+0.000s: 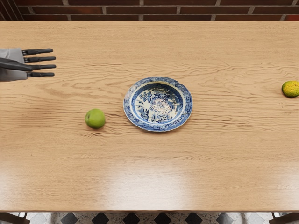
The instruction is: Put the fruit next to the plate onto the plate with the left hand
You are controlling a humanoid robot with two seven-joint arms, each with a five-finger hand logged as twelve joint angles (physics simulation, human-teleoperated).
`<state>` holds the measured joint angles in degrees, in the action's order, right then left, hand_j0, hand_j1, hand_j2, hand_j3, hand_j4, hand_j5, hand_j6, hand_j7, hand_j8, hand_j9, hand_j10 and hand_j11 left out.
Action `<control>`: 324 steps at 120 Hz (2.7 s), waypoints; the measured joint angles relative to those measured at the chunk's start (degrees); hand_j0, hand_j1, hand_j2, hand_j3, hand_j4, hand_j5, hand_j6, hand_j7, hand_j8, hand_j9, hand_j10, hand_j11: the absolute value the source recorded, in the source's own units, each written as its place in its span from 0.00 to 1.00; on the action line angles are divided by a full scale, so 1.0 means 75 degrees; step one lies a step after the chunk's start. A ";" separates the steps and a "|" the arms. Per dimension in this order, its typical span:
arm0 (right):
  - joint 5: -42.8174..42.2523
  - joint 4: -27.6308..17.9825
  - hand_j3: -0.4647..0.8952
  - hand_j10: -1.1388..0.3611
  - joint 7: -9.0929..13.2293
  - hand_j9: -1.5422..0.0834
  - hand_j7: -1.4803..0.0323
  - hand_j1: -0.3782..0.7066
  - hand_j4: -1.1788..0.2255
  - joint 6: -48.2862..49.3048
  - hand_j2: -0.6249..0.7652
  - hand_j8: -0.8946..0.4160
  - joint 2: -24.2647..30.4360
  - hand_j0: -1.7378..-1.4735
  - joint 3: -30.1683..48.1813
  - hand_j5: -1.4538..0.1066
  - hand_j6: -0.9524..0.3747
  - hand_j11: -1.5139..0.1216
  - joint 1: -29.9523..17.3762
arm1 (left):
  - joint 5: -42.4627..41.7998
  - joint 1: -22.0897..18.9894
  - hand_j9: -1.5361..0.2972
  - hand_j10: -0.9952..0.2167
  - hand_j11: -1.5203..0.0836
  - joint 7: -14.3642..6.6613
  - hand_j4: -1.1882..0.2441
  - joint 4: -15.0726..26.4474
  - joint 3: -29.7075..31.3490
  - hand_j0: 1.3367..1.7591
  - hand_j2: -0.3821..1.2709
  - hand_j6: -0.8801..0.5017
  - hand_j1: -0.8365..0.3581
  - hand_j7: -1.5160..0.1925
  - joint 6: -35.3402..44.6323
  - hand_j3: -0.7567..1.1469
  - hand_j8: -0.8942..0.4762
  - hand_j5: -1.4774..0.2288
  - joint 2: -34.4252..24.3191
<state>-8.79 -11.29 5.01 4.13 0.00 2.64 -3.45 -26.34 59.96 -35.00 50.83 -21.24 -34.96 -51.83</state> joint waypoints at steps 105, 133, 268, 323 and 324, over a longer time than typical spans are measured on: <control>0.0000 -0.0007 0.34 0.75 0.0000 0.93 0.96 0.05 0.83 0.0000 0.45 0.67 0.0000 0.30 0.0000 0.92 0.70 0.91 0.0003 | 0.8351 0.3872 0.83 0.81 0.94 0.0000 0.82 0.3900 0.5150 0.76 0.23 0.63 0.98 0.88 0.5349 0.40 0.64 0.86 0.3495; 0.0000 -0.0007 0.34 0.75 0.0000 0.93 0.96 0.05 0.83 0.0000 0.45 0.67 0.0000 0.30 0.0004 0.92 0.70 0.91 0.0003 | 0.7615 0.4030 0.81 0.79 0.92 0.0000 0.80 0.3925 0.6912 0.76 0.24 0.61 0.95 0.86 0.7407 0.40 0.62 0.84 0.4034; 0.0000 -0.0004 0.34 0.75 0.0000 0.93 0.96 0.05 0.83 0.0000 0.45 0.67 0.0000 0.30 0.0001 0.92 0.70 0.91 0.0003 | 0.7382 0.3924 0.44 0.37 0.49 -0.0002 0.45 0.4405 0.7230 0.75 0.36 0.30 0.52 0.46 0.8499 0.40 0.36 0.44 0.4322; 0.0000 0.0004 0.34 0.75 0.0000 0.93 0.96 0.05 0.83 0.0000 0.45 0.67 0.0000 0.30 0.0001 0.92 0.70 0.91 0.0003 | 0.7361 0.5080 0.40 0.37 0.45 0.0000 0.41 0.4348 0.6271 0.76 0.46 0.30 0.49 0.41 0.8488 0.40 0.37 0.39 0.4508; 0.0000 0.0004 0.34 0.75 0.0000 0.93 0.96 0.05 0.83 0.0000 0.45 0.67 0.0000 0.30 0.0002 0.92 0.70 0.91 0.0003 | 0.7366 0.5098 0.40 0.36 0.45 0.0001 0.41 0.4348 0.6257 0.76 0.46 0.30 0.49 0.41 0.8487 0.40 0.36 0.39 0.4519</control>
<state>-8.79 -11.25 5.01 4.13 0.00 2.65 -3.43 28.90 98.19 -34.99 83.44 25.68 28.69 -17.94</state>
